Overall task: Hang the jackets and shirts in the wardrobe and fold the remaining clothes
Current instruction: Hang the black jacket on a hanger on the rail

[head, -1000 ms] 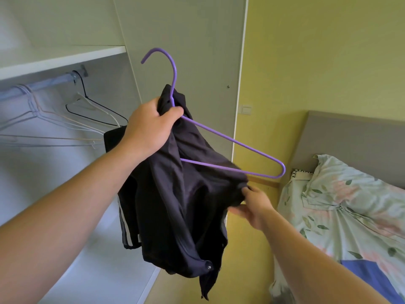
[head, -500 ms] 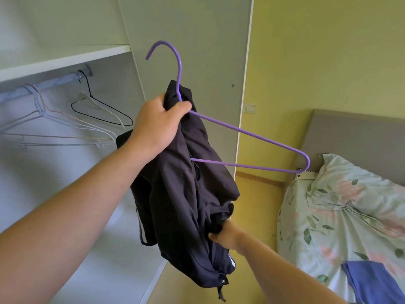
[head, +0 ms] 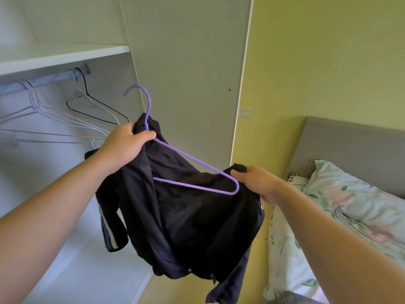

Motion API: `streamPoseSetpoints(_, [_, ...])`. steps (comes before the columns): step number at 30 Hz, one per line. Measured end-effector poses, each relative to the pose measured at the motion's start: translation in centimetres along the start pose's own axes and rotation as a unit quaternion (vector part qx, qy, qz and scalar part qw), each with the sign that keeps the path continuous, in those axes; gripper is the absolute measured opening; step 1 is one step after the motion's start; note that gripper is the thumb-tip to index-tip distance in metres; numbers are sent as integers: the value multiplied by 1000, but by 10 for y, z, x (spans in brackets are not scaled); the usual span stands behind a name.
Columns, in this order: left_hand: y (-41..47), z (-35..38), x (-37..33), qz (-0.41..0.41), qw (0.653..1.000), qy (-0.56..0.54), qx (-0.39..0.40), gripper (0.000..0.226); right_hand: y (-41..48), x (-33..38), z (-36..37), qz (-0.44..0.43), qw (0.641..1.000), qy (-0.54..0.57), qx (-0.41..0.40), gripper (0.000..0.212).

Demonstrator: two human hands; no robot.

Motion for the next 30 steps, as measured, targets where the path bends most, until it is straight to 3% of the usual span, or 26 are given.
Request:
streamPoseSetpoints(4, [-7, 10, 9, 14, 996, 71, 48, 35, -21, 44, -27, -30, 985, -110, -131, 38])
streamPoseSetpoints(7, [-12, 22, 9, 38, 987, 135, 78, 31, -31, 57, -31, -22, 992, -46, -116, 35])
streamPoseSetpoints(13, [-27, 50, -9, 72, 973, 213, 51, 36, -47, 82, -10, -39, 990, 51, -123, 23])
streamPoseSetpoints(17, [-29, 69, -18, 61, 985, 157, 41, 27, -57, 97, 45, -148, 979, 134, -31, 32])
streamPoseSetpoints(19, [-25, 71, -18, 40, 995, 80, 40, 26, -64, 92, 73, -181, 979, 50, 86, 37])
streamPoseSetpoints(20, [-23, 70, -17, 34, 997, 56, 36, 27, -63, 86, 77, -183, 978, -1, 105, 39])
streamPoseSetpoints(21, [-23, 68, -14, 34, 998, 46, 27, 27, -60, 79, 74, -187, 978, -38, 83, 40])
streamPoseSetpoints(23, [-24, 67, -10, 34, 999, 31, 11, 28, -50, 68, 55, -234, 964, -106, -65, 36])
streamPoseSetpoints(25, [-27, 69, -7, 26, 1000, 1, 6, 33, -53, 65, 48, -332, 889, -208, -236, 20])
streamPoseSetpoints(27, [-28, 73, -9, 27, 999, -24, 12, 38, -54, 60, 47, -345, 814, -278, -376, 14])
streamPoseSetpoints(28, [-27, 74, -10, 34, 999, -32, 16, 38, -52, 58, 45, -313, 805, -285, -415, 18])
streamPoseSetpoints(30, [-25, 76, -14, 53, 997, -39, 26, 35, -42, 58, 44, -263, 818, -321, -398, 18])
Point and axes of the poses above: each hand's wrist, its own y-axis towards the middle knuckle, its own z-axis out of the palm, x = y × z, the point moved 5 cm from there along y, towards the middle knuckle, and after that the axes turned 10 degrees about z, right-handed, at the moved point
